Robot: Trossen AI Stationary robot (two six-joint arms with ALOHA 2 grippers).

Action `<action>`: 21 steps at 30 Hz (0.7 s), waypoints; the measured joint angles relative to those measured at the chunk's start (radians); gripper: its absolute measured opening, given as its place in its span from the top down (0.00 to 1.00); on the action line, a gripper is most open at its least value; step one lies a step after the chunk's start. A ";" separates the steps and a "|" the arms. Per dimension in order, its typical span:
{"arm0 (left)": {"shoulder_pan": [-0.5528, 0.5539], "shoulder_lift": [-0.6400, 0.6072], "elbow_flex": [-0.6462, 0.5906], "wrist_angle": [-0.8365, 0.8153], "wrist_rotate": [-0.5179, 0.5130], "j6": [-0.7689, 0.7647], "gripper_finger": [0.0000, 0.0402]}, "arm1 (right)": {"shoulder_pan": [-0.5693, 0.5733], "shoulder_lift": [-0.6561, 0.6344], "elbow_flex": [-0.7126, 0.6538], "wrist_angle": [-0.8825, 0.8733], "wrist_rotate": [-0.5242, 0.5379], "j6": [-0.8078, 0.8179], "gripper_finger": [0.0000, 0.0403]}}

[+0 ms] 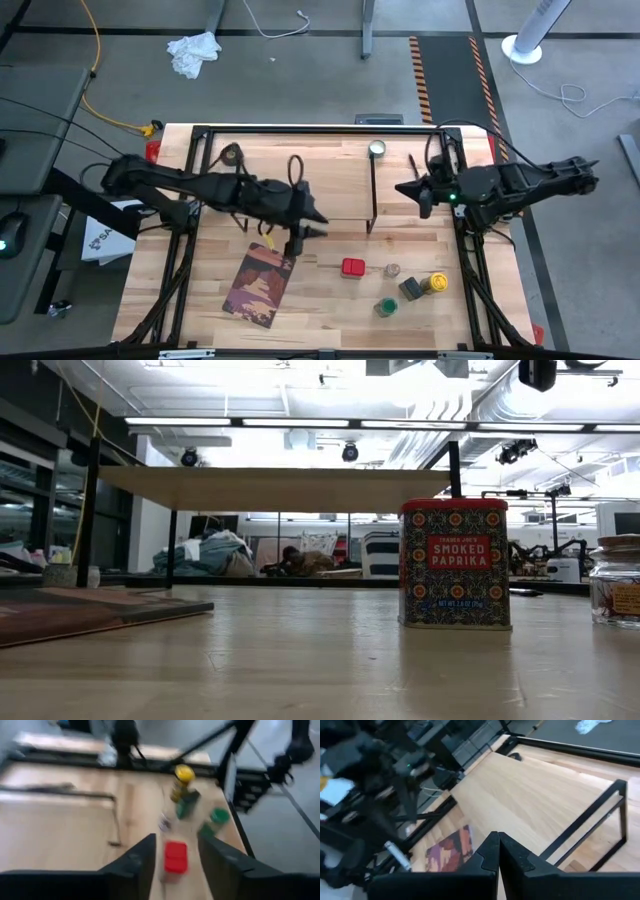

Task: Shelf spices
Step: Put the yellow seasoning bottle on the shelf

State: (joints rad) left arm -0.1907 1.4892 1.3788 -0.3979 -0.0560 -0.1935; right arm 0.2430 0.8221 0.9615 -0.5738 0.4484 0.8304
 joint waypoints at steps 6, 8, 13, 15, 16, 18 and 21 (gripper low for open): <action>-0.031 0.079 -0.005 0.013 0.093 0.012 0.46 | -0.001 0.077 0.000 0.025 0.032 0.099 0.82; -0.047 0.106 -0.005 0.017 0.103 0.028 0.41 | -0.001 0.102 0.000 0.024 0.029 0.133 0.72; -0.089 0.176 -0.005 0.054 0.100 0.074 0.36 | -0.001 0.149 0.000 0.024 0.023 0.164 0.55; -0.101 0.192 -0.005 0.068 0.100 0.061 0.35 | -0.001 0.153 0.000 0.025 0.000 0.164 0.52; -0.106 0.197 -0.005 0.065 0.099 0.052 0.35 | -0.001 0.153 0.000 0.025 -0.017 0.164 0.51; -0.118 0.200 -0.005 0.061 0.094 0.041 0.35 | -0.001 0.150 0.000 0.025 -0.050 0.164 0.51; -0.134 0.193 -0.005 0.062 0.030 -0.009 0.35 | -0.001 0.137 0.000 0.026 -0.141 0.164 0.50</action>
State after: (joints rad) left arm -0.3247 1.6826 1.3739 -0.3363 -0.0264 -0.2024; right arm 0.2424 0.9594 0.9615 -0.5480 0.3074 0.9943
